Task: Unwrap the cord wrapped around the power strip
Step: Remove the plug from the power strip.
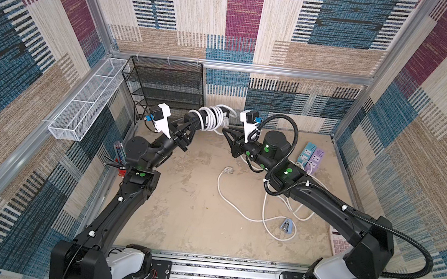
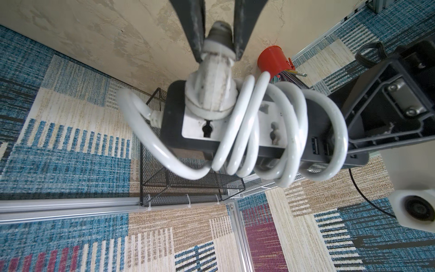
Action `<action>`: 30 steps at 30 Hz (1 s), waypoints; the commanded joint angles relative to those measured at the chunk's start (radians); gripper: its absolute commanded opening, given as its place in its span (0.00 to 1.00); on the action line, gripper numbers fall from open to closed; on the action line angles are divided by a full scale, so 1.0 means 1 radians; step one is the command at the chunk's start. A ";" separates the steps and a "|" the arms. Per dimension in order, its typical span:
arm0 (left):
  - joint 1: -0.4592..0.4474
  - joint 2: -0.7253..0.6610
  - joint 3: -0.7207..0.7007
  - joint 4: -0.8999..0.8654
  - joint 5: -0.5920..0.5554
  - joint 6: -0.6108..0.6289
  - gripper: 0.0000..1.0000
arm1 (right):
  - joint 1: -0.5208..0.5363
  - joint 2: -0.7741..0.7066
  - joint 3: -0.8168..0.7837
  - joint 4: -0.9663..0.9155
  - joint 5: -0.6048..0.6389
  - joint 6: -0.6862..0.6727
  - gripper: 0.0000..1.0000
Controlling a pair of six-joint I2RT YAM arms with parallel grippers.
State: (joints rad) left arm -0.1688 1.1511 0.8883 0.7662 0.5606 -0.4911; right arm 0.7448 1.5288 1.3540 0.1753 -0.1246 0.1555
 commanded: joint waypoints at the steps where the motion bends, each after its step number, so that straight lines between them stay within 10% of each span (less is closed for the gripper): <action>1: -0.009 -0.005 0.009 0.040 0.151 -0.026 0.00 | -0.027 -0.034 -0.014 0.055 -0.056 -0.008 0.04; 30: -0.103 0.043 0.041 -0.040 0.186 0.019 0.00 | -0.088 -0.013 0.131 0.036 -0.068 -0.055 0.03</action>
State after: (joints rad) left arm -0.2478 1.1954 0.9237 0.7567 0.5213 -0.4808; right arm 0.6525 1.5234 1.4582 0.1028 -0.2134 0.1215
